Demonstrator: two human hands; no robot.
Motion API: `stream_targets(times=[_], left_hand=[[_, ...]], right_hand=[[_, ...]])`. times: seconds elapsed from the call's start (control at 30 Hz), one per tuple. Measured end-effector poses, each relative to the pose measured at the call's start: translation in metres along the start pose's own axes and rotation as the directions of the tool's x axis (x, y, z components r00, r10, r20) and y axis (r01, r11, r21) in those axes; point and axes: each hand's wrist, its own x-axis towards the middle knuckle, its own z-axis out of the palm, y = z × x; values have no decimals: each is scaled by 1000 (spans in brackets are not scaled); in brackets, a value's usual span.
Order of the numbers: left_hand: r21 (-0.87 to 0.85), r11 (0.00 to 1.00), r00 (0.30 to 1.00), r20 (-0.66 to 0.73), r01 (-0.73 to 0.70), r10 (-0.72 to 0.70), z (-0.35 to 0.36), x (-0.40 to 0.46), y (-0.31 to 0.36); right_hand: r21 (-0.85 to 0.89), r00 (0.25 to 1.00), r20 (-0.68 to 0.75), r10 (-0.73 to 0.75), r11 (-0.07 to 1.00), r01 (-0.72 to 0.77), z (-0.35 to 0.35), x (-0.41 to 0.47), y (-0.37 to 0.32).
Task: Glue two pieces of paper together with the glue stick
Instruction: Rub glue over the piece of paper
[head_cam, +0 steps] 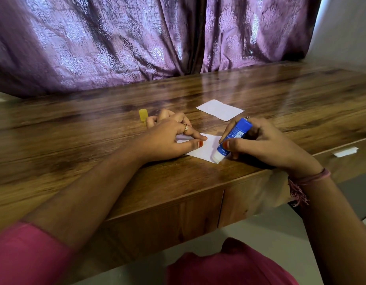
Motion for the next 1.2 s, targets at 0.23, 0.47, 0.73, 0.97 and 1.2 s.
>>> stream_targets(times=[0.23,0.47,0.73,0.97,1.2], left_hand=[[-20,1000,1000,4,-18,18,0,0,-1],[16,999,999,-15,-28,28,4,2,-7],[38,999,999,-22,-26,27,3,1,-7],[52,998,999,-33,-40,42,4,1,-6],[26,994,988,-115,-101,104,2,-1,-4]], right_hand=[[9,1000,-21,15,1000,-15,1,0,1],[31,1000,-1,22,999,-22,1,1,-3],[111,967,-249,49,994,-22,-1,2,0],[160,942,-315,118,985,-70,0,3,-4],[221,924,-357,134,974,-55,-3,5,-3]])
